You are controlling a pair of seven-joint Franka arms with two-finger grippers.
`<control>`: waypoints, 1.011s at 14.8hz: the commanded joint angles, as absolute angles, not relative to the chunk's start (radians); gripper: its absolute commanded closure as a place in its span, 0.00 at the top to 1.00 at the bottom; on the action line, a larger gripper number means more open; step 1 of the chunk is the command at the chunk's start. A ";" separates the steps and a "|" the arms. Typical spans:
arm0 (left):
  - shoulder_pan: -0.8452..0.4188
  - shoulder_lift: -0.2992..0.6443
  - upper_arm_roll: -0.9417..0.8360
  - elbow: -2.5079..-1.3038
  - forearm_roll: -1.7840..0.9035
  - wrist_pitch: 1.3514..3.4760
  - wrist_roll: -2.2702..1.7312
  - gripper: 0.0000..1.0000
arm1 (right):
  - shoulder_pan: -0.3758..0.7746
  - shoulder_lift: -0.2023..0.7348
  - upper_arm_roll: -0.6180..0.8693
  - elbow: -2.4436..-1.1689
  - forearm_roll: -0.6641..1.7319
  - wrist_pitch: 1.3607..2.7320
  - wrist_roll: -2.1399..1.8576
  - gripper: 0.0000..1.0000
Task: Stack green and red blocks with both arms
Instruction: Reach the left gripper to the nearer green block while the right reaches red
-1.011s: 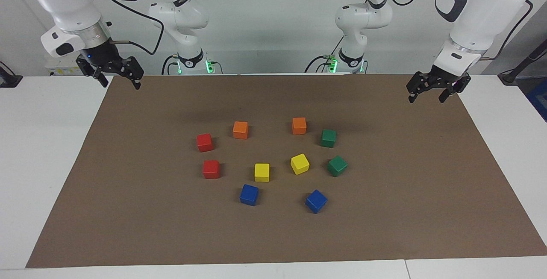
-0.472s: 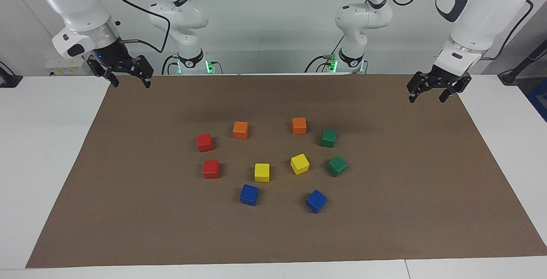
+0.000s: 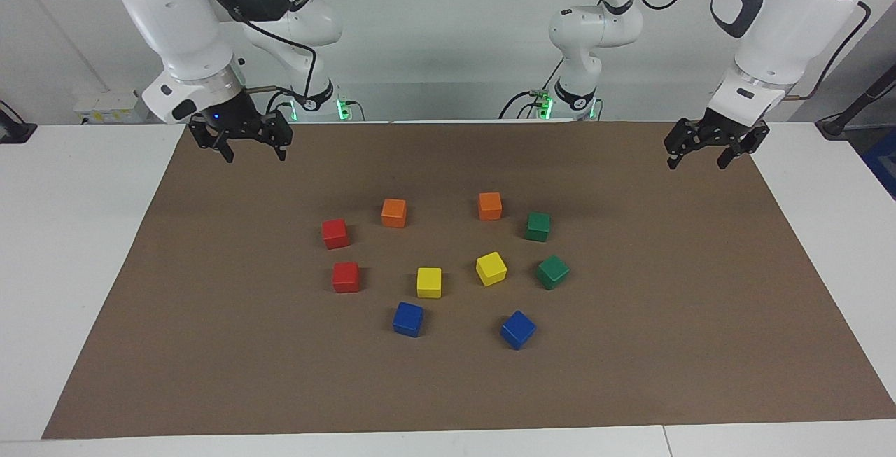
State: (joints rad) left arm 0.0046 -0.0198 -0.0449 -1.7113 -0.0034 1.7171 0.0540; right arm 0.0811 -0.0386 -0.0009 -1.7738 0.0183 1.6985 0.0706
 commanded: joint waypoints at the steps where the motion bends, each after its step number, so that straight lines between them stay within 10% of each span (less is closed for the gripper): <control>1: -0.021 -0.035 -0.046 -1.743 0.000 1.735 0.043 1.00 | 0.081 -0.038 0.000 -1.824 0.017 1.736 0.068 1.00; 15: -0.334 0.049 -0.048 -2.018 -0.011 2.087 -0.380 1.00 | 0.133 0.046 0.000 -1.968 0.015 1.969 0.018 1.00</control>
